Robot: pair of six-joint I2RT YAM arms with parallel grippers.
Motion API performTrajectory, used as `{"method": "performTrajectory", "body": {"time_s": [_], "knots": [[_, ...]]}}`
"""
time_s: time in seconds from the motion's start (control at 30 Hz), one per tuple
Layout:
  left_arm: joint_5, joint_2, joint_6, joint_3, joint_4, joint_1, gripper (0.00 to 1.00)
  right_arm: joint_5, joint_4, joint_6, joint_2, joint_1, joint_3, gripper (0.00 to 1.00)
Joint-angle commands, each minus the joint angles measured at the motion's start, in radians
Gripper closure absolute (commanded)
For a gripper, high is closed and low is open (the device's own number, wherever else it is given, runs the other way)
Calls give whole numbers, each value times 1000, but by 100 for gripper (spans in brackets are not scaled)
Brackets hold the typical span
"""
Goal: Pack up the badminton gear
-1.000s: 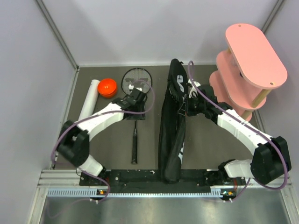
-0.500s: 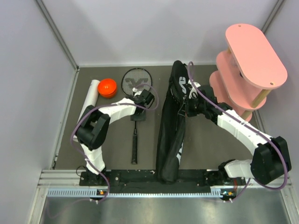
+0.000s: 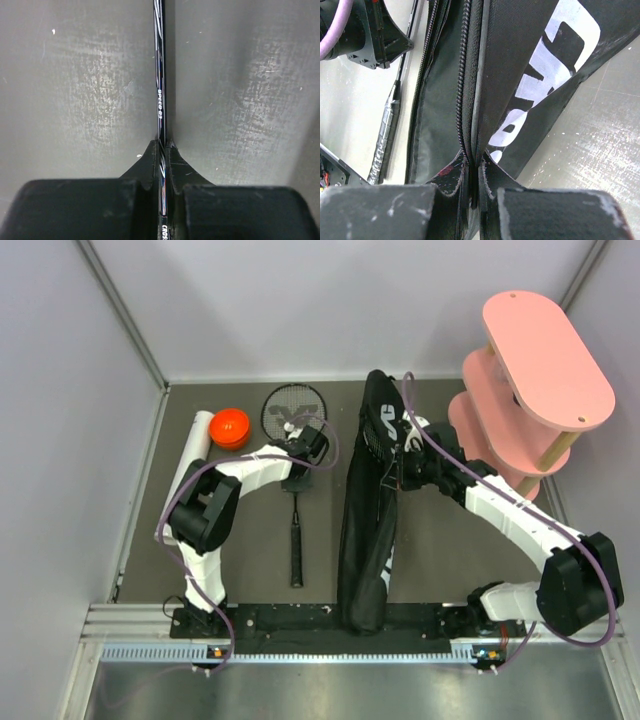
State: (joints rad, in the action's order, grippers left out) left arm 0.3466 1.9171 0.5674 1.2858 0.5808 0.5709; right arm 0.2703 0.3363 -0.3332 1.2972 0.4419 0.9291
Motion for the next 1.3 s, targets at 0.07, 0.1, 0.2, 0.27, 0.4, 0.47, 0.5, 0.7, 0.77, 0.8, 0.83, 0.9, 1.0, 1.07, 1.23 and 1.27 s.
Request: {"method": "performTrajectory", "body": {"time_s": [0.07,0.1,0.2,0.27,0.4,0.47,0.5,0.7,0.77,0.8,0.83,0.9,1.0,1.07,1.23,1.27], "knots": [[5,-84,-73,-25,-61,33,100,-13,-68,-44,-16,-12,17,100],[18,-119,-74,-57,-70,41,100,-22,-66,-55,-15,-12,20,100],[37,-251,-60,-112,-82,56,100,-77,-65,-90,0,-17,30,100],[46,-337,-58,-137,-85,64,100,-94,-65,-108,22,-26,46,100],[49,-450,-64,-187,-69,90,100,-114,-62,-121,86,-46,92,100],[55,-503,-87,-198,-59,106,100,-118,-57,-118,118,-52,135,100],[51,-518,-98,-206,-49,124,100,-128,-53,-116,149,-54,152,100],[169,-604,-167,-220,7,263,100,-119,-17,-139,301,-55,307,100],[198,-609,-178,-223,30,297,100,-108,-14,-153,330,-58,353,100],[207,-612,-176,-226,37,322,100,-100,-14,-159,353,-61,365,100],[222,-612,-176,-230,50,331,100,-94,-16,-167,364,-65,376,100],[238,-610,-170,-241,66,359,100,-79,-14,-171,376,-69,404,100],[268,-601,-164,-250,100,392,100,-62,-16,-168,393,-72,430,100],[284,-593,-155,-253,126,403,100,-49,-11,-153,398,-72,439,100],[284,-566,-173,-253,146,454,100,10,-16,-90,395,-75,447,100],[281,-560,-182,-253,145,463,100,23,-17,-83,393,-75,450,100]]}}
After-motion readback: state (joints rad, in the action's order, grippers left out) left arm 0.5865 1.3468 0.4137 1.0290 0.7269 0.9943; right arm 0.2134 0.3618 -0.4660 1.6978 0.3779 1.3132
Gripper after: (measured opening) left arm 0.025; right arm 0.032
